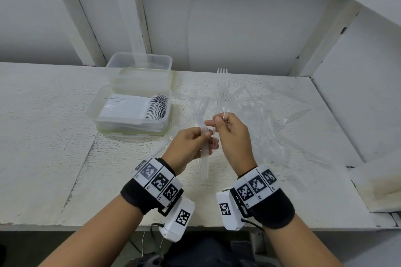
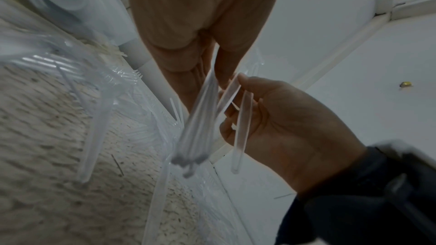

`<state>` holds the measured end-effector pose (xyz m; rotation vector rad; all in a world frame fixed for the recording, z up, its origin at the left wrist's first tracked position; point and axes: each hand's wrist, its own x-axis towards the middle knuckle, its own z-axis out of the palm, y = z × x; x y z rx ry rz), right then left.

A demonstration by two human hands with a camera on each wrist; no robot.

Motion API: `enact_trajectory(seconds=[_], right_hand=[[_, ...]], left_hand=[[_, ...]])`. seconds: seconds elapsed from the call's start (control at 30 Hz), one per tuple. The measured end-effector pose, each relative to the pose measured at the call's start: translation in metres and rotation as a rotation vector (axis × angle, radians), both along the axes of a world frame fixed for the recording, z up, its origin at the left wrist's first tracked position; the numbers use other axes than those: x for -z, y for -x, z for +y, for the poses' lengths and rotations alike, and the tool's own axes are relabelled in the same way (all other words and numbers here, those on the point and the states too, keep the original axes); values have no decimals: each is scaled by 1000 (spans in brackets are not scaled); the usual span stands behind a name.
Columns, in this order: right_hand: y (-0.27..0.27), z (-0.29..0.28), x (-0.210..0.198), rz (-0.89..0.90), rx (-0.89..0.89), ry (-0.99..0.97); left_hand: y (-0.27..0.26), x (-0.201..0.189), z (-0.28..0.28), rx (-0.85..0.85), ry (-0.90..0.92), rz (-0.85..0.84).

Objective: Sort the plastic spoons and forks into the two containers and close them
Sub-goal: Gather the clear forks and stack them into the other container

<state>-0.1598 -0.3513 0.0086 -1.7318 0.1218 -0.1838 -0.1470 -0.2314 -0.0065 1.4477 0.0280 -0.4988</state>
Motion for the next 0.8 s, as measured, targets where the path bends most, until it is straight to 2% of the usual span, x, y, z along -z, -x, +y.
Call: enact_trajectory(seconds=[0.33,0.6,0.8], right_hand=[[-1,-3,18,-34,141,244],[3,4,21,-47,138,265],[6,7,20,-94,40,249]], left_hand=[[-5,-4,2,-100,113,56],[-5,-3,1,-143,162,63],[-5,-7,1,-135,184,49]])
